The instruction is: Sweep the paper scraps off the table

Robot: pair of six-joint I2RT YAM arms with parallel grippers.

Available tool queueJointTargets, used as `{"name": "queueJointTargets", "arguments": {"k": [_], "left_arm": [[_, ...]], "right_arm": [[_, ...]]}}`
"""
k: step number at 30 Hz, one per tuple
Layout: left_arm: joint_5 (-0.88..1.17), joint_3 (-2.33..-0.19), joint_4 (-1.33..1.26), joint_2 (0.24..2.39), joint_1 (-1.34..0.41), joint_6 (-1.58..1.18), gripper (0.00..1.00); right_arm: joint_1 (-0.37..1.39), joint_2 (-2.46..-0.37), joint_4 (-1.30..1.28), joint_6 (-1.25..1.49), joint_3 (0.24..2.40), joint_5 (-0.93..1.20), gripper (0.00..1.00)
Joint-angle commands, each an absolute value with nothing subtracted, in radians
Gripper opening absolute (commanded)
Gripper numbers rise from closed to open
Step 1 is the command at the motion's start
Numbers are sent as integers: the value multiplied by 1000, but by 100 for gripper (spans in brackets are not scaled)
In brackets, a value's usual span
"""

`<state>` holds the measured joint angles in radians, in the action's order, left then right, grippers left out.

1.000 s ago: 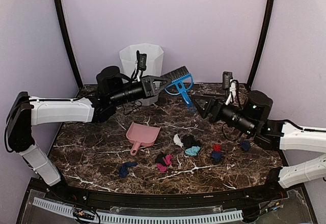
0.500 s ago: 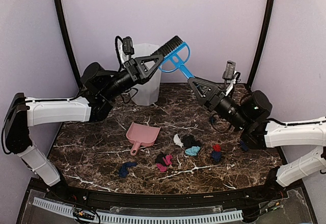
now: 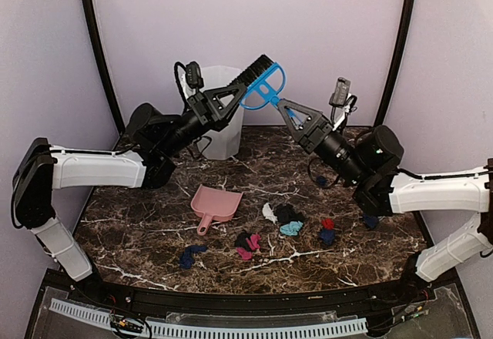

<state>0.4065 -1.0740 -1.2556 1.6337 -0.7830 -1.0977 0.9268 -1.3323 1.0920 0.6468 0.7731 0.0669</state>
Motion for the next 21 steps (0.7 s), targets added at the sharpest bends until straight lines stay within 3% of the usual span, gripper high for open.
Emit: {"name": "queueJointTargets", "arguments": {"k": [1,6,17,21], "left_arm": [[404,-1061,-1326,1630,-783,-1115,0],[394,-1056,-1331,1633,-783,-1103,0],[387,-1057,-1335,1635,-783,-1088,0],[384,-1056,-1337,1637,-784,-1090,0]], "right_arm": [[937,-1344,1074,638,834,22,31],[940,-1369,1040,648,866,14,26],[945,-1368,1020,660,868,6,28],[946,-1364,1024,660,861,3,19]]}}
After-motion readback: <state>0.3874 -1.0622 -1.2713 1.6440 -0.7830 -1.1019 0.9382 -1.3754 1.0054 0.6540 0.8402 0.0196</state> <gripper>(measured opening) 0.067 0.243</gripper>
